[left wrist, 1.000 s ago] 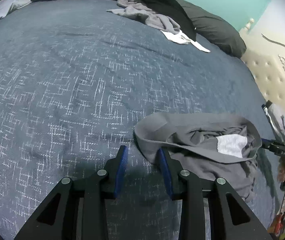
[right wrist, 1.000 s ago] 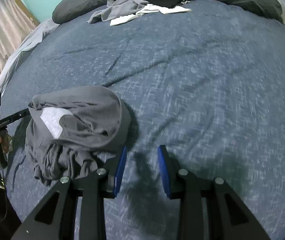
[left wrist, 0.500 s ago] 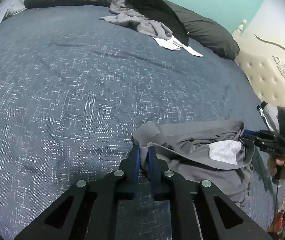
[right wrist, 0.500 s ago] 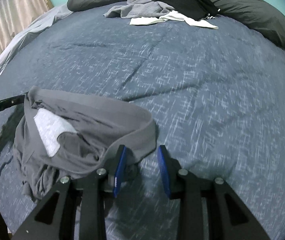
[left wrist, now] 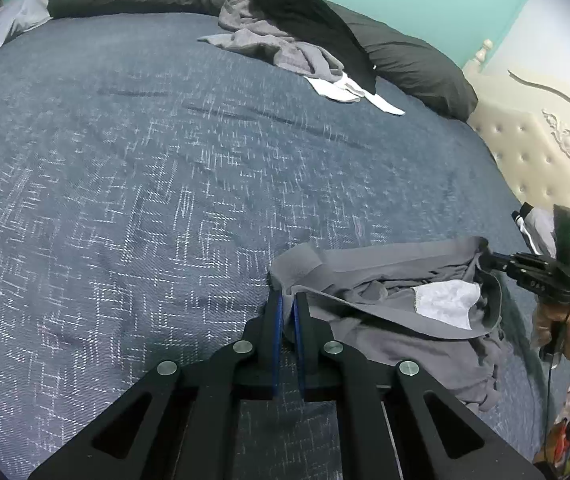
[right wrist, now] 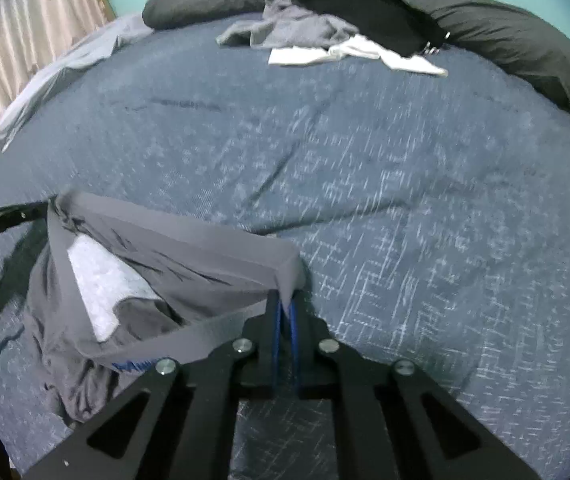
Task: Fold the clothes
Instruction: 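Grasp the waistband edge with the right tool beside the left tool, then lift the garment by its waistband with both tools, holding it taut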
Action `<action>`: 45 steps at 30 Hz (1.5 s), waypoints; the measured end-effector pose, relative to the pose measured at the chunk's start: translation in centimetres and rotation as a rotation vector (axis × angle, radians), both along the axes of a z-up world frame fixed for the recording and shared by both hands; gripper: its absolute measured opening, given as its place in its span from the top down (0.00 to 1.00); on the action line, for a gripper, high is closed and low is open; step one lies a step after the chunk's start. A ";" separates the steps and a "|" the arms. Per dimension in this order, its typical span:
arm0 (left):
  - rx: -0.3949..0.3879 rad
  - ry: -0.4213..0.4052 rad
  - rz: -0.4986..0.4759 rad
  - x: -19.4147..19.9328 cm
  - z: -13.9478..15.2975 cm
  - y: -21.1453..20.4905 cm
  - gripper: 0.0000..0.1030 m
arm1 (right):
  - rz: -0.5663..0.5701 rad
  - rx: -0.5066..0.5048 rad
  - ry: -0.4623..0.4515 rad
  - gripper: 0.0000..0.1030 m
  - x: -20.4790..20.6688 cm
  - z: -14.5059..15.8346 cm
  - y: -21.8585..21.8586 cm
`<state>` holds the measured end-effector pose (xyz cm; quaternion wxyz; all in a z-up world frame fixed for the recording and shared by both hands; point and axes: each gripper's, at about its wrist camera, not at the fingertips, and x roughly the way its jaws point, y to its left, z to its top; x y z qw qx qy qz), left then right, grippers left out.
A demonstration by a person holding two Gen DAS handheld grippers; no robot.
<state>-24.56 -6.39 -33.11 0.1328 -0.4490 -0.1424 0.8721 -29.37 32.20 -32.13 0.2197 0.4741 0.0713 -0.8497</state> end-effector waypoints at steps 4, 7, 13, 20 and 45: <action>0.006 0.019 0.006 0.4 0.9 -0.4 0.95 | -0.032 -0.048 0.058 0.97 1.0 2.1 0.7; 0.013 0.042 0.005 1.0 2.1 -0.7 0.95 | -0.058 -0.095 0.104 0.97 2.1 4.5 1.7; 0.035 0.113 0.019 3.0 6.0 -1.8 0.96 | -0.059 -0.180 0.200 0.97 5.5 10.8 1.9; -0.010 0.210 -0.012 6.7 14.0 -1.9 0.96 | -0.059 -0.254 0.292 0.97 9.7 17.9 2.9; -0.136 0.263 -0.131 12.9 26.6 0.0 0.96 | -0.117 -0.429 0.324 0.97 20.5 25.5 6.7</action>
